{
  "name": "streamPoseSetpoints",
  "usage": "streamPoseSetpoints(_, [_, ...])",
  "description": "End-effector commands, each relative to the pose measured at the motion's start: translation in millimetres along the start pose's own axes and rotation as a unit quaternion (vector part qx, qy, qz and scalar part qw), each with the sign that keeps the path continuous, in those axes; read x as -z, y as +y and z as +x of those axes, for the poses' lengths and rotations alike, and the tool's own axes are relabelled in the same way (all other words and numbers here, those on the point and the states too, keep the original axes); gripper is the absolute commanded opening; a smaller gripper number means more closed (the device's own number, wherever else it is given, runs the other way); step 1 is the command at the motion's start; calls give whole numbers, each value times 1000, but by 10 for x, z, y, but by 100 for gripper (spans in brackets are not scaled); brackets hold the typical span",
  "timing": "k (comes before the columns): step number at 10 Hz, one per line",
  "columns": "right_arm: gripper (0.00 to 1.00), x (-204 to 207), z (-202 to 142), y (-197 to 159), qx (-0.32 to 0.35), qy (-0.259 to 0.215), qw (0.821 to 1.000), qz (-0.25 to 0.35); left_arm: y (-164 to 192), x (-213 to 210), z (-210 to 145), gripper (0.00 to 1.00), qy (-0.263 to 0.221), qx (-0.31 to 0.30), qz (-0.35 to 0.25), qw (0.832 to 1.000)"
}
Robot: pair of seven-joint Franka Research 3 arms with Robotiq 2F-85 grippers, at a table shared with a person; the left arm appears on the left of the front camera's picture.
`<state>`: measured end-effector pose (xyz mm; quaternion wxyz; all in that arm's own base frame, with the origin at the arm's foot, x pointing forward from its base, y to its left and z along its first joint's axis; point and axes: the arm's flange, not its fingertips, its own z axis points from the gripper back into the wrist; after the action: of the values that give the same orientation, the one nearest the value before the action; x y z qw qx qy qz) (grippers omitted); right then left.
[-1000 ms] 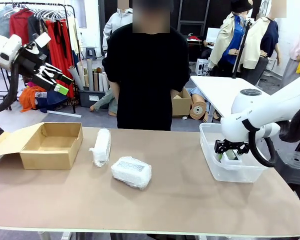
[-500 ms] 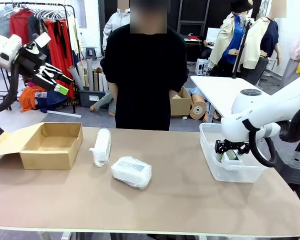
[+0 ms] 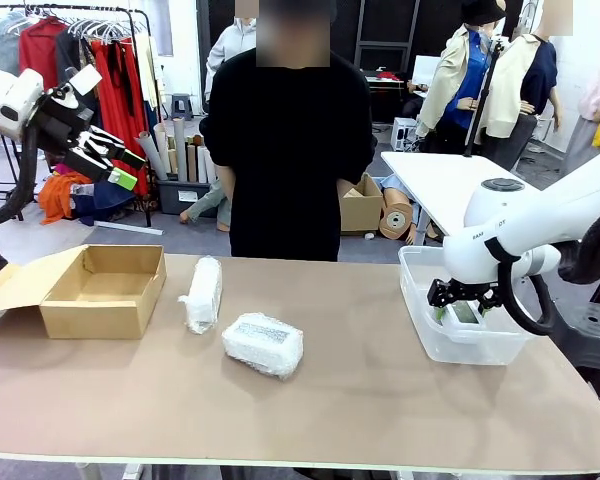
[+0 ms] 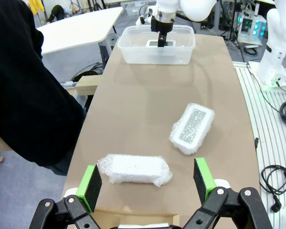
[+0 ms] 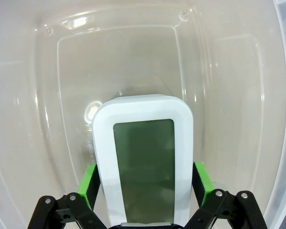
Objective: Separate and place wrapped and unwrapped clocks.
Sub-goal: If the picked Digital clock is wrapped, place it in the Package Box ; if not, place it in the Organizing box.
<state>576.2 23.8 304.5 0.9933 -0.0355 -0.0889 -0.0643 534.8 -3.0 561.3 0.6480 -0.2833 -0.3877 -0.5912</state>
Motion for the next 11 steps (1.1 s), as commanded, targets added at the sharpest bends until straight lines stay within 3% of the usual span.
streamPoseSetpoints(1, [100, -25, -2, 30, 16, 3, 1000, 0, -12, -7, 18, 100, -1, 1, 3, 1000])
streamPoseSetpoints(11, [100, -615, 199, 47, 4, 8, 1000, -9, -12, -7, 18, 100, -1, 1, 3, 1000])
